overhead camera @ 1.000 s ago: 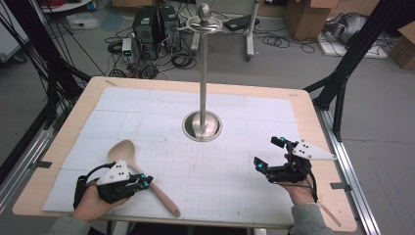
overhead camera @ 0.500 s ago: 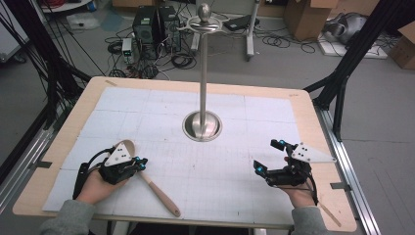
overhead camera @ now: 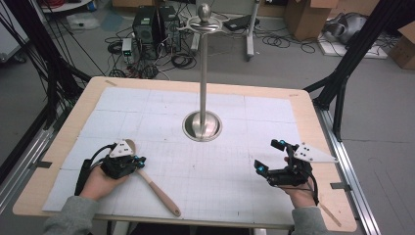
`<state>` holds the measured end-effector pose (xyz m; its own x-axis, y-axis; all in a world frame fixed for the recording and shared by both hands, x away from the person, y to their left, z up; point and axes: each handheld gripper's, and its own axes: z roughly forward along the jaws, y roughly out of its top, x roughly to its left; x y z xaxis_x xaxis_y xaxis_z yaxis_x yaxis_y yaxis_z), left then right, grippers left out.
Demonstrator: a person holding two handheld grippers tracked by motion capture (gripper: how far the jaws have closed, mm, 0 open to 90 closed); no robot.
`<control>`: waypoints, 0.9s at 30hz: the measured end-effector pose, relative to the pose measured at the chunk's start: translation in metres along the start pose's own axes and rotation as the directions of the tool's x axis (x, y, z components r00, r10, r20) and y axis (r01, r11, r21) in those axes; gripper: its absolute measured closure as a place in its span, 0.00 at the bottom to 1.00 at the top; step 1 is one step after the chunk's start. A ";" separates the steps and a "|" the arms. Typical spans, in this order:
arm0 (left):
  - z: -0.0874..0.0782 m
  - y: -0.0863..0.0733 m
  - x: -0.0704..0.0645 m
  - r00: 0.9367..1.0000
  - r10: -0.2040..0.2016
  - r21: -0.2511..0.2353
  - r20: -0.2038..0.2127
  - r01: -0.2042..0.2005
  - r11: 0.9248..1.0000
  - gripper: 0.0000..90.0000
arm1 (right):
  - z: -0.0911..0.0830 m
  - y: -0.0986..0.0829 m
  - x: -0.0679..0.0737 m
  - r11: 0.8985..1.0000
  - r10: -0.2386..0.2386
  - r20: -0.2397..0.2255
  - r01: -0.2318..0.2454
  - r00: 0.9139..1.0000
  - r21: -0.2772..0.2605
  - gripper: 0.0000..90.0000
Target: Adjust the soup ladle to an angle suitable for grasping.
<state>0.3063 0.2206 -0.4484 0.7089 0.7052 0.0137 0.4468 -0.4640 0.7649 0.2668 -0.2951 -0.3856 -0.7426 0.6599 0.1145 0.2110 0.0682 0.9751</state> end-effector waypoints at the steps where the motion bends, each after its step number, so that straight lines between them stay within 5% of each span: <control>1: 0.000 0.000 -0.001 1.000 0.008 0.003 -0.005 -0.008 1.000 1.00 | 0.000 0.000 0.000 1.000 0.005 -0.002 -0.005 1.000 0.002 0.00; 7: -0.007 0.003 -0.005 0.999 0.024 0.053 -0.035 -0.022 0.998 1.00 | 0.001 -0.001 -0.002 1.000 0.012 -0.003 -0.012 1.000 0.007 0.00; 15: -0.013 -0.003 -0.015 0.993 0.055 0.046 -0.104 -0.051 0.998 1.00 | 0.003 -0.002 -0.003 1.000 0.012 -0.009 -0.012 1.000 0.009 0.00; 23: -0.022 -0.007 -0.016 0.993 0.052 0.052 -0.104 -0.047 0.998 1.00 | 0.003 -0.002 -0.002 1.000 0.006 -0.013 -0.006 1.000 0.015 0.00; 27: -0.022 -0.010 -0.016 0.990 0.086 0.056 -0.115 -0.080 0.995 1.00 | 0.003 -0.002 -0.004 1.000 0.015 -0.014 -0.015 1.000 0.012 0.00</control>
<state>0.2783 0.2256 -0.4423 0.6770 0.7198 0.1532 0.4188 -0.5480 0.7241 0.2712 -0.2953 -0.3883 -0.7481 0.6504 0.1316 0.2294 0.0674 0.9710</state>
